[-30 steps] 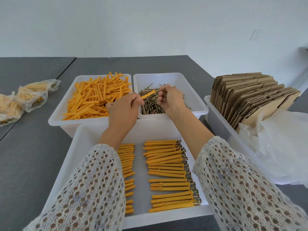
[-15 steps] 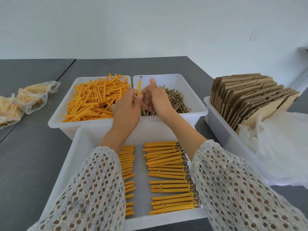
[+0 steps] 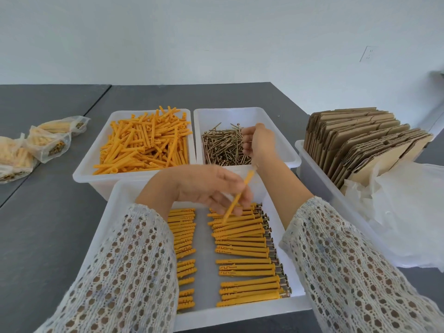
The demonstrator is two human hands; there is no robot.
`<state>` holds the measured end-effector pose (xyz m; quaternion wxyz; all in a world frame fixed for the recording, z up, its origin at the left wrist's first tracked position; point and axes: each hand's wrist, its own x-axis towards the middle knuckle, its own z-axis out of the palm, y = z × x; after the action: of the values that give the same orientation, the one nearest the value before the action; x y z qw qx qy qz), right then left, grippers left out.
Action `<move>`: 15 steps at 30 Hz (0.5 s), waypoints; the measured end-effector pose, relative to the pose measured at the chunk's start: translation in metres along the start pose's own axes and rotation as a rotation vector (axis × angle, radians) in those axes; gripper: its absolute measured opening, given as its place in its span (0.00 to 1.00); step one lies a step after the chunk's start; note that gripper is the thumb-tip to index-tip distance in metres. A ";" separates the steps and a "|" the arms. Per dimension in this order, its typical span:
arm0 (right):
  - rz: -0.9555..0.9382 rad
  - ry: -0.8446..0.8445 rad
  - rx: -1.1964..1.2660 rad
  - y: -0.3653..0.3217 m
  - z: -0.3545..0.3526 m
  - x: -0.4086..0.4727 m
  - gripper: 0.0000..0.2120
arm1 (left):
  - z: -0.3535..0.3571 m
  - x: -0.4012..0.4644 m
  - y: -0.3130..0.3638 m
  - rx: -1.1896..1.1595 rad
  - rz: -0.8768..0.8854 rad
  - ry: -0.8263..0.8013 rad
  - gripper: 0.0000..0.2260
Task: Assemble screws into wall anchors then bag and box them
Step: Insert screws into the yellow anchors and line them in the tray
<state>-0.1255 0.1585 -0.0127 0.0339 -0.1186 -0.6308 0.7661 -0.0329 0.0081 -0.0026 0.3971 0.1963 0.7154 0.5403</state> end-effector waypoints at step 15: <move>-0.126 -0.016 -0.182 0.005 0.001 -0.001 0.17 | 0.050 0.039 0.001 1.054 -0.150 0.434 0.08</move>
<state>-0.1247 0.1563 -0.0171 0.0661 -0.0754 -0.7041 0.7030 -0.0178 0.0666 -0.0209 0.1268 0.2008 0.9653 0.1090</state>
